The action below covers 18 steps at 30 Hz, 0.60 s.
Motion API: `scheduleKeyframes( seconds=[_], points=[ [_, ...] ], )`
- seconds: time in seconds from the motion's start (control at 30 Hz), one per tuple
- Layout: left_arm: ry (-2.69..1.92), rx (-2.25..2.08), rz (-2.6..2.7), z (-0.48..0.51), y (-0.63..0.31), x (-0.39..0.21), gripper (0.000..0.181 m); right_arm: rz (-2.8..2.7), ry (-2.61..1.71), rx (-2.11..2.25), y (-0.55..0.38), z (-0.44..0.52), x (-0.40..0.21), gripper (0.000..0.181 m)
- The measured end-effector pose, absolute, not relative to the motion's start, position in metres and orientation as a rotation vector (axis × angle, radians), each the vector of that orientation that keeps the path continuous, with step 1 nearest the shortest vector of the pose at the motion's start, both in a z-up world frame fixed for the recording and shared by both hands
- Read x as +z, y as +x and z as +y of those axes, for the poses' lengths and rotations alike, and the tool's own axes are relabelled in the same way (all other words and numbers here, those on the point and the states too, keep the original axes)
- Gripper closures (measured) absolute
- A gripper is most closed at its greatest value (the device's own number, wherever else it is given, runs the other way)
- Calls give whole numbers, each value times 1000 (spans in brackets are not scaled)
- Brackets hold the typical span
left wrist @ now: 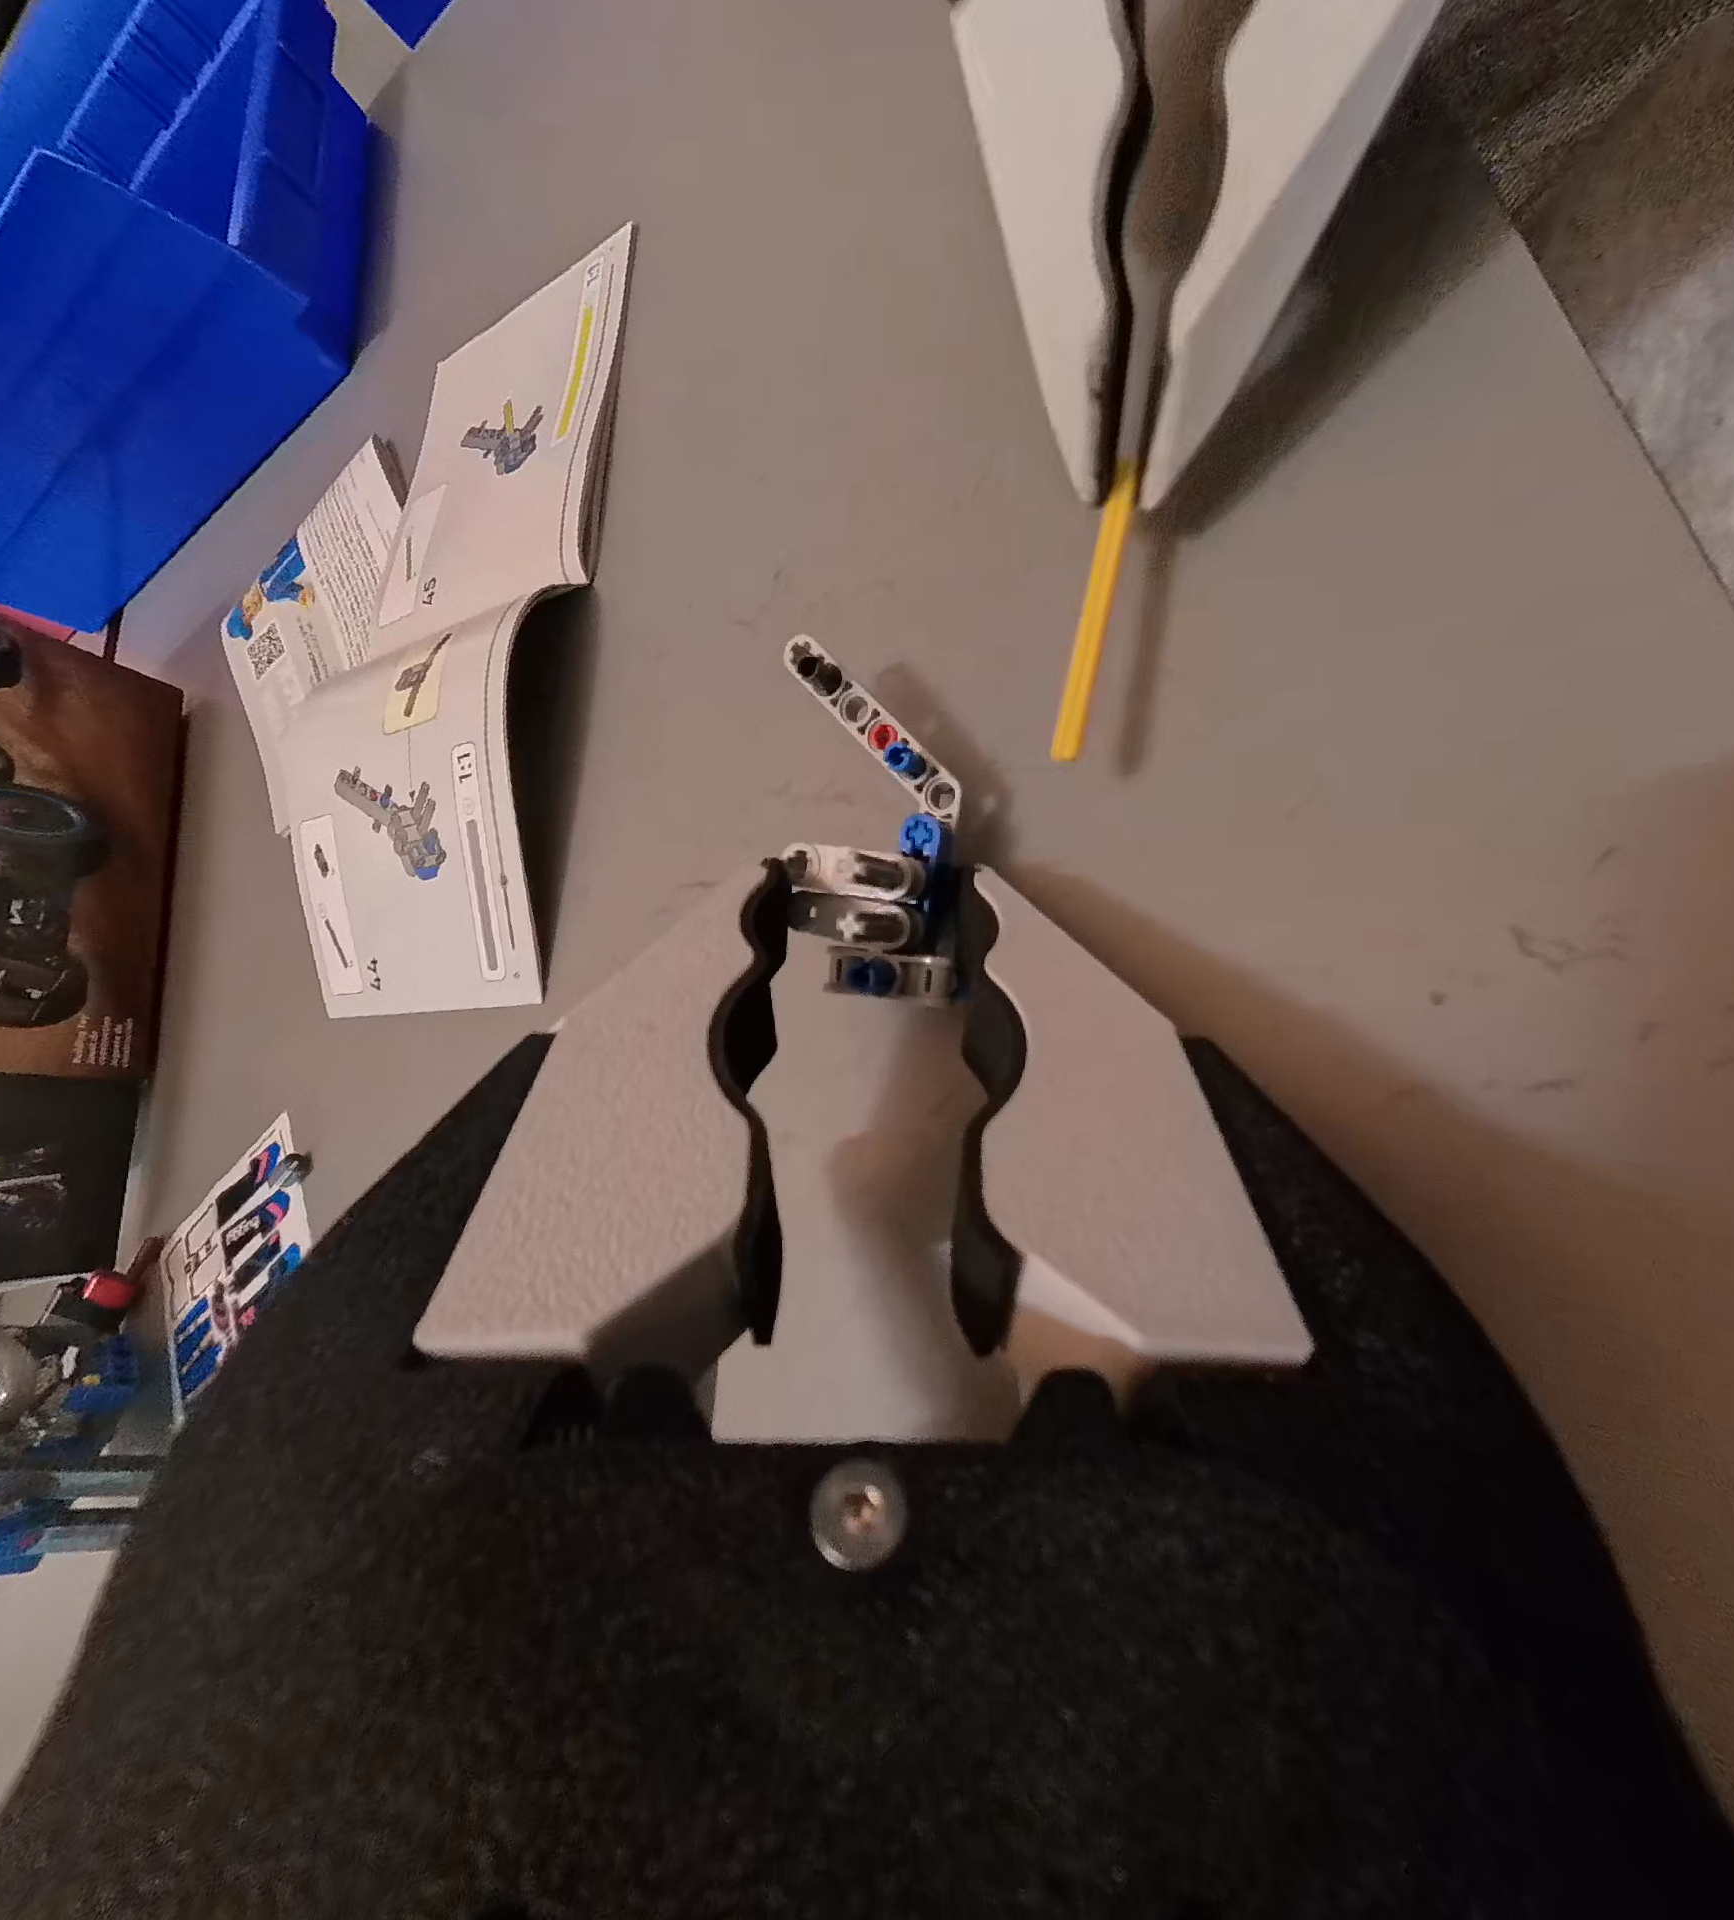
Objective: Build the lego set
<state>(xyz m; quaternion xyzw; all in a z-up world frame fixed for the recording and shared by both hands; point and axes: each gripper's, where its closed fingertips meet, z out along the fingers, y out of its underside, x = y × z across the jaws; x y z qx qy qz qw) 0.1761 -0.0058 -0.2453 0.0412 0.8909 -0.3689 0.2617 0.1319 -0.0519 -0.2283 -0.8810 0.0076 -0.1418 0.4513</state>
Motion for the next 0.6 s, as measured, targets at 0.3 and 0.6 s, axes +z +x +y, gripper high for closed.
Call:
scheduleKeyframes(
  seconds=[0.3,0.6],
  points=[
    [118,-940,2374,-2,181,-244,152,-129,-2312,-691,161,-40,-213,178],
    [109,-933,2378,-2,181,-244,152,-174,-2375,-769,164,-39,-218,178]
  ],
)
